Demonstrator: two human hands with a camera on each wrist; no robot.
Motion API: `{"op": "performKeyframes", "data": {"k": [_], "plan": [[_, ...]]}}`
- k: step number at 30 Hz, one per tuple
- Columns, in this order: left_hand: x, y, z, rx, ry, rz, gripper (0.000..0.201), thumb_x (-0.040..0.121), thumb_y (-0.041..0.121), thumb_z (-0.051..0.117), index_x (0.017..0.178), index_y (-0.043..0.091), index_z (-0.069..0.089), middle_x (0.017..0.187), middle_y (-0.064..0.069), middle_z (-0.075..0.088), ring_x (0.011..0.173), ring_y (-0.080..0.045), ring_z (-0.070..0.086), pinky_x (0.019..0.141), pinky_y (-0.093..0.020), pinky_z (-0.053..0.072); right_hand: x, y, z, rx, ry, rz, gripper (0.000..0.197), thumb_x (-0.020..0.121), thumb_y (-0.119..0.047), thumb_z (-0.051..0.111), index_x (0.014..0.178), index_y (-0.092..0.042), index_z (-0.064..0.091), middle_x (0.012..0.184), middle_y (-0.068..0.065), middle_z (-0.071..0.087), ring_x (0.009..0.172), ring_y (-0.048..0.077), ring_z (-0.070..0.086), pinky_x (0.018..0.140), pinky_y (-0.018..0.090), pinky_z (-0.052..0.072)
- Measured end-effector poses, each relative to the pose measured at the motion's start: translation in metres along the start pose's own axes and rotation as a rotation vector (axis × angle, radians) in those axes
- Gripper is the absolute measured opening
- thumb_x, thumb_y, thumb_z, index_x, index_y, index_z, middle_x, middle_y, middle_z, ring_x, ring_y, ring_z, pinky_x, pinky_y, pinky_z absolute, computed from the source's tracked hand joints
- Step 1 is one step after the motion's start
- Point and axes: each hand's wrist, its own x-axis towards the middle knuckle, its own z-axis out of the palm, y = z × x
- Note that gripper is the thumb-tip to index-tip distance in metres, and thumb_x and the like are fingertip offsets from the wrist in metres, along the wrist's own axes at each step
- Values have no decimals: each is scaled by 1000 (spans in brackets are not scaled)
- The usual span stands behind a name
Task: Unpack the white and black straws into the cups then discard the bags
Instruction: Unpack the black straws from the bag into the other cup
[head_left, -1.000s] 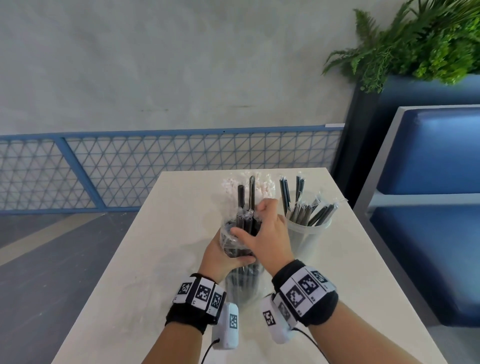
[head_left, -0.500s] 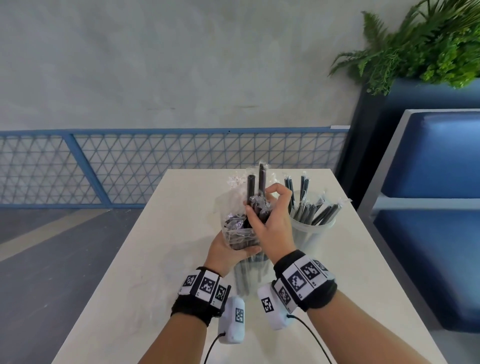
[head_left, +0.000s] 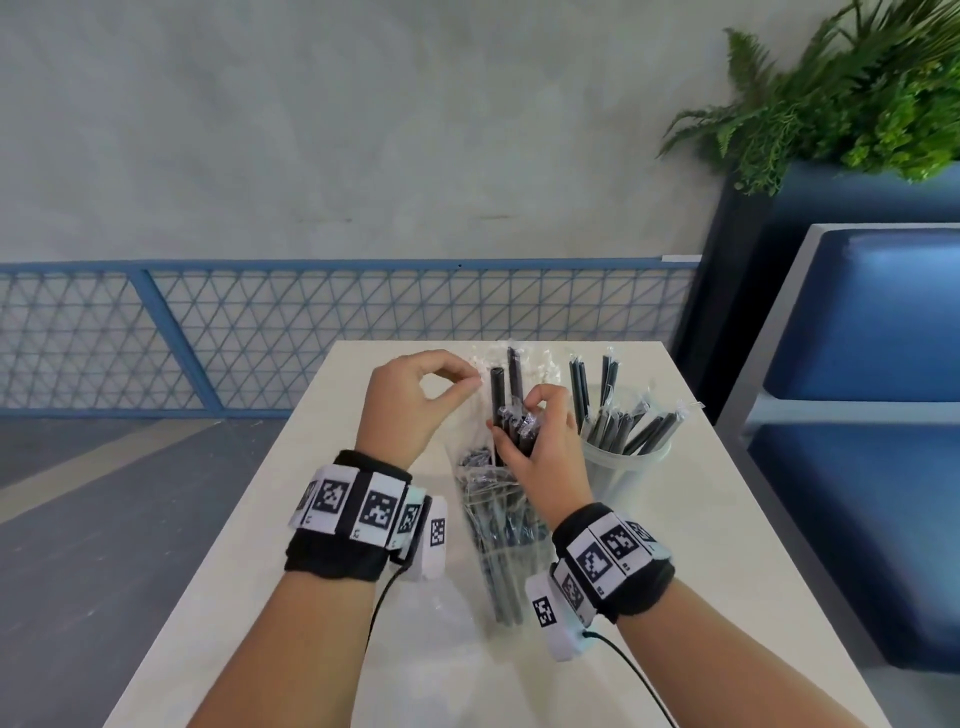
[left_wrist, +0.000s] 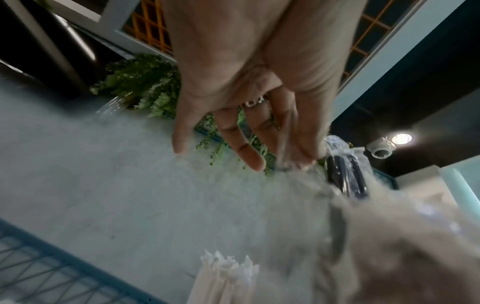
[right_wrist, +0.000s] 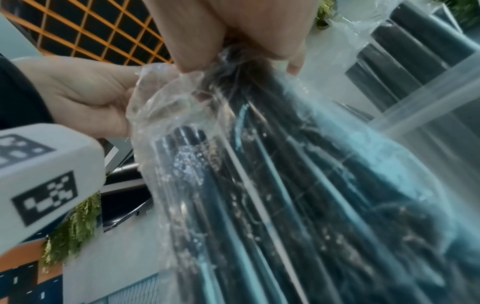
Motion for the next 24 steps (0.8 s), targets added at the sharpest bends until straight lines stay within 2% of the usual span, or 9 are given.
{"op": "performKeyframes", "data": {"k": [3,6,9,11,13,15,18,21,24], "plan": [[7,-11,-1,85,46,-35,7,79,13,70,74,17,68,71,17,62,72,11,57,72,1,36,-1,7,0,39,-30,30,40,79,-32,65,98,-34,30,79,-2,51,76,14,57,85,56,47],[13,-18,-7,156,55,-57,6,81,16,68,76,13,68,69,19,60,70,10,56,70,2,33,-1,15,-1,67,-28,69,38,73,-47,58,97,-47,29,94,5,56,92,34,58,75,54,51],[15,-10,-10,90,-43,-79,20,85,35,61,82,17,68,73,12,66,80,4,59,72,-3,35,0,12,-2,53,-31,53,38,74,-46,59,97,-44,29,93,-8,53,90,31,59,79,53,51],[14,-3,-8,91,-142,-74,23,78,47,66,87,26,68,79,14,68,84,7,59,83,-10,40,1,7,-3,41,-12,19,42,78,-33,65,101,-33,30,86,-20,48,83,8,59,85,56,48],[15,-2,-4,171,-202,-50,16,73,42,72,82,28,71,78,14,70,84,4,62,92,-32,44,1,2,-3,34,-5,6,43,80,-16,69,103,-21,33,83,-25,44,83,-14,52,92,58,43],[19,-3,-1,225,-194,-70,6,74,32,73,72,27,70,73,11,70,80,-3,64,90,-42,45,1,-2,-4,27,-15,3,42,80,-8,69,102,-16,34,83,-24,43,85,-28,44,97,58,40],[23,-7,0,192,-165,-121,9,74,22,75,68,24,69,69,11,67,77,-9,63,83,-28,46,1,-3,-5,16,-50,15,45,81,-8,68,104,-22,33,78,-24,47,77,-24,49,95,58,42],[22,-15,4,136,-153,-182,9,74,16,76,68,18,69,71,2,68,75,-15,63,67,-5,40,0,1,-5,-5,-74,36,55,81,-10,66,102,-44,28,64,-17,55,61,-7,55,91,57,45],[21,-23,8,84,-130,-221,14,73,14,76,64,20,68,74,-7,71,74,-23,63,66,-11,41,-2,1,-4,14,-102,58,62,83,-11,64,97,-58,28,77,-36,60,58,-2,56,88,55,43]]}}
